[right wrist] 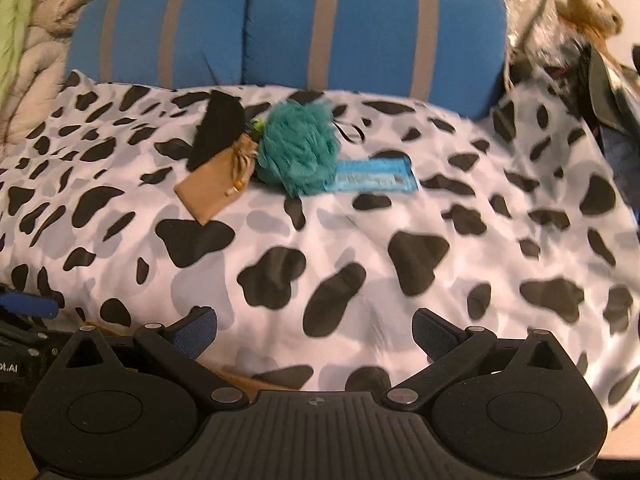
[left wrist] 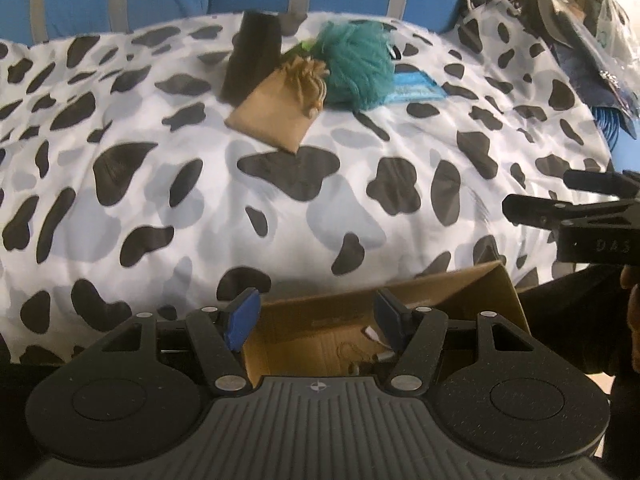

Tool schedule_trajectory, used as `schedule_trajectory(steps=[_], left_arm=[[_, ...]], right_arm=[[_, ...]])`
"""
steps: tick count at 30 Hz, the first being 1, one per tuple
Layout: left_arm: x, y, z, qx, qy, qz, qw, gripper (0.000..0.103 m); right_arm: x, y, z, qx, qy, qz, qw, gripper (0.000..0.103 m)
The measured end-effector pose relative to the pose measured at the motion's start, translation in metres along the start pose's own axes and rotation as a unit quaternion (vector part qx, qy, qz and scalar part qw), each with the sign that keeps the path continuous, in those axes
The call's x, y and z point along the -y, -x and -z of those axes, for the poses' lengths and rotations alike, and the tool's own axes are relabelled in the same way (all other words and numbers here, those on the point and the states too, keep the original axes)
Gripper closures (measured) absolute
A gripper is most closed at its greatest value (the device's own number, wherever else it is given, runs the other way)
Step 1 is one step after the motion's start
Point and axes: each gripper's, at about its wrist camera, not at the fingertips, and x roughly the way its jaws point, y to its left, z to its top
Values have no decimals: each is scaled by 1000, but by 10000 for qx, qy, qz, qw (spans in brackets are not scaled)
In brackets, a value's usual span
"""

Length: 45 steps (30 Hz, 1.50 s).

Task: Organize soft objects
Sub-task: 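Move the left gripper toward the tan drawstring pouch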

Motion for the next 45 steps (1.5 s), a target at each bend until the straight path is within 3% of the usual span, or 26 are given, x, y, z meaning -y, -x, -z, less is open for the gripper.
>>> schedule_trajectory(steps=[10,16,26,34,45], left_arm=[[9,-2,-12,436,-481,-213,9977,41],[18,-10,-24,767,-1043,-587,9898,41],[24,-27,-42,1081,-1483,-581,9813,41],[27,-49,-60,1240,-1720,-629,9752,41],[29,-93,-86,1141,-1960,-813,9706,41]], right_arm=[[7,-9,-15,33,212,10,9998,0],[21,-21,-27,80,159,201,9996,0],[45,-39,-47,116,-252,204,9994,0],[51,-50,-59,140,-191,250,9994,0],[65,-69,-77,79,-179,354,9992,0]])
